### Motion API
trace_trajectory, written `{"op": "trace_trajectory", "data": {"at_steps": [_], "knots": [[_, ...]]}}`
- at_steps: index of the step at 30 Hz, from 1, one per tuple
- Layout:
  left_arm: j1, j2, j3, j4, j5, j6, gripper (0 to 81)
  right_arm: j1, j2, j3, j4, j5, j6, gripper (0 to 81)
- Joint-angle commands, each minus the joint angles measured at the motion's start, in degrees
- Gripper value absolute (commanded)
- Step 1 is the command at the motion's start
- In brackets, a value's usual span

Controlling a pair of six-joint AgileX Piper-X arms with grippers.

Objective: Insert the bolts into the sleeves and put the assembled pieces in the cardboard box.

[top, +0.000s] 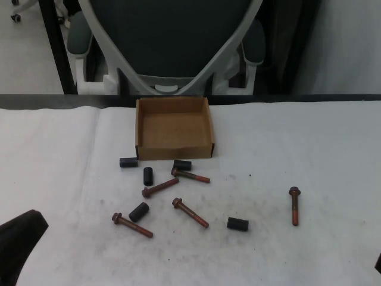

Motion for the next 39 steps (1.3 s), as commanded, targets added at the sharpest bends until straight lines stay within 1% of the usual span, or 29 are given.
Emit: {"op": "trace_trajectory", "data": {"at_steps": [1,4,8,13,19,24,27,30,32,36,37,39], "knots": [[0.0,0.2,-0.5,-1.1,1.7,-0.9,0.6,0.7,0.0,-0.5,-2.3,-4.5,-1.4,0.2],[0.0,0.2,-0.5,-1.1,3.5,-0.9,0.6,3.4,0.0,-0.5,-1.8,-4.3,-1.5,0.2],[0.0,0.6,-0.5,-1.1,3.6,-0.9,0.6,7.0,0.0,-0.5,-1.8,-4.2,-0.7,0.2],[0.0,4.6,-0.5,-1.1,4.9,-1.3,0.6,12.1,0.0,-0.5,-1.8,0.1,-0.7,0.2],[-0.1,14.8,-0.9,-2.1,4.9,-1.1,0.6,18.4,0.0,-0.5,-2.3,1.0,-0.8,0.2],[-0.1,25.4,-5.3,-5.6,4.9,-0.9,0.6,23.5,0.0,-0.5,-2.9,2.5,-4.0,0.2],[-0.1,32.4,-8.8,-5.8,4.9,-0.9,0.6,25.5,0.0,-0.5,-3.6,3.9,-4.0,0.2],[-0.1,40.0,-12.0,-6.8,7.0,-0.9,0.6,26.7,0.0,-0.5,-4.3,5.6,-4.4,0.2],[-0.1,44.4,-13.6,-11.1,9.8,-1.2,0.6,26.9,0.0,-0.5,-4.6,5.7,-2.7,0.2],[-0.1,52.6,-14.1,-30.1,12.3,-1.4,0.6,26.9,0.6,-0.5,-4.7,5.7,1.9,0.2],[-0.1,54.4,-14.1,-33.6,13.1,-2.2,0.6,26.9,1.2,-0.5,-5.2,5.7,1.6,0.2],[-0.1,57.6,-14.3,-39.3,15.4,-6.6,0.6,26.9,2.9,-0.5,-7.2,5.7,-2.0,0.2]]}}
